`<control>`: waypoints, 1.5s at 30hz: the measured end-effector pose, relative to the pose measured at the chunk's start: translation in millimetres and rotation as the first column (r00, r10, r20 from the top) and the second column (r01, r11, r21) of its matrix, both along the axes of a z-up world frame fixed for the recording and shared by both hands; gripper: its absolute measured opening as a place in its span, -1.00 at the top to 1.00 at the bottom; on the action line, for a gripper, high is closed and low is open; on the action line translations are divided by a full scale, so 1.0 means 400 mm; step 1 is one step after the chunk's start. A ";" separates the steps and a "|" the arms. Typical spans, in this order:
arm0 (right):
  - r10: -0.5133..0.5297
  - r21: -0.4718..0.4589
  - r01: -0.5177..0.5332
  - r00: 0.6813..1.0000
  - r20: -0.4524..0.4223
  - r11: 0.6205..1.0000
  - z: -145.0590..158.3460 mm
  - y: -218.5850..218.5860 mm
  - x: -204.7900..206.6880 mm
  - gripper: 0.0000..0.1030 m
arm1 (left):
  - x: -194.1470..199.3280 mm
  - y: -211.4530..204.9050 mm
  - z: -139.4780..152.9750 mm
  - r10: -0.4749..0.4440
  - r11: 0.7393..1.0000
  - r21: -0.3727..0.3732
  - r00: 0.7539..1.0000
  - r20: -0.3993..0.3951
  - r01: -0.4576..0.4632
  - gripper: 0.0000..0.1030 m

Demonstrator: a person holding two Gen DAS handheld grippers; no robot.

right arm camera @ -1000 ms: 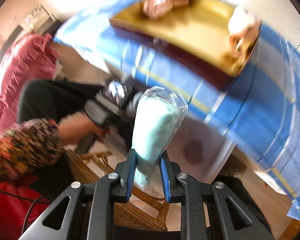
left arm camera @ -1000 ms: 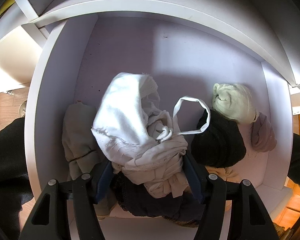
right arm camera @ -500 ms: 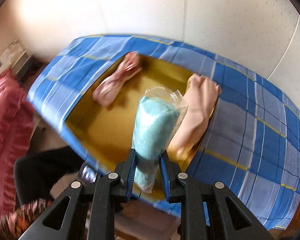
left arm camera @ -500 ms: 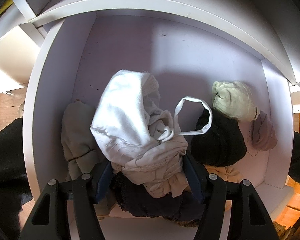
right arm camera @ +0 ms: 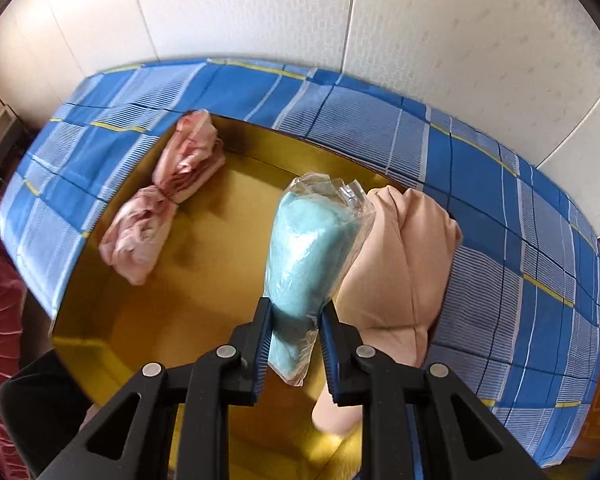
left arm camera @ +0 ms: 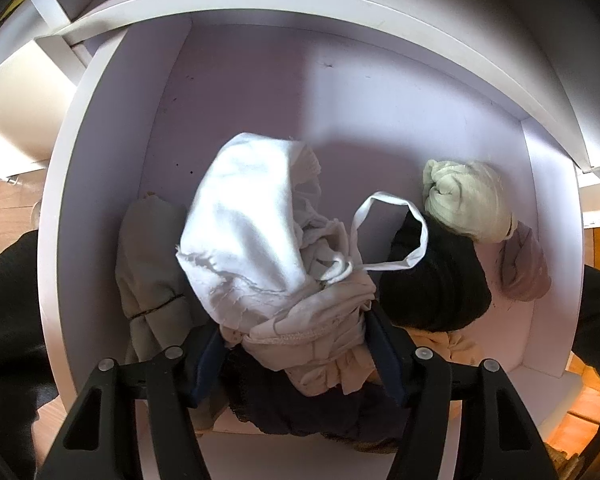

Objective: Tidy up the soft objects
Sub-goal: 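Lower the blue bagged item beside the peach garment and open the right gripper, then return the right gripper to the shelf and grasp the purple knit beanie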

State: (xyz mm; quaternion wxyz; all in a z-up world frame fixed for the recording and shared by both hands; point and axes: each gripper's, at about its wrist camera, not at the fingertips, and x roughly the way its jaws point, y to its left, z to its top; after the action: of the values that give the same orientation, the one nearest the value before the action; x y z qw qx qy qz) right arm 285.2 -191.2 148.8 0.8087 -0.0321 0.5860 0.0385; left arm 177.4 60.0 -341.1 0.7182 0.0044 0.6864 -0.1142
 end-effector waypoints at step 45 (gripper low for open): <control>0.107 0.261 -0.172 0.963 0.246 0.950 0.079 -0.040 -0.367 0.42 | 0.003 -0.001 -0.003 0.002 1.000 0.000 1.000 -0.008 -0.002 -0.24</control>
State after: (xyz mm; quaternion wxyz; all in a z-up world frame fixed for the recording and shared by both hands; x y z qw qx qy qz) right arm 138.4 -207.1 180.2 0.8625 0.0367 0.4737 0.1746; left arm 178.4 59.6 -342.4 0.7157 0.0031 0.6891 -0.1136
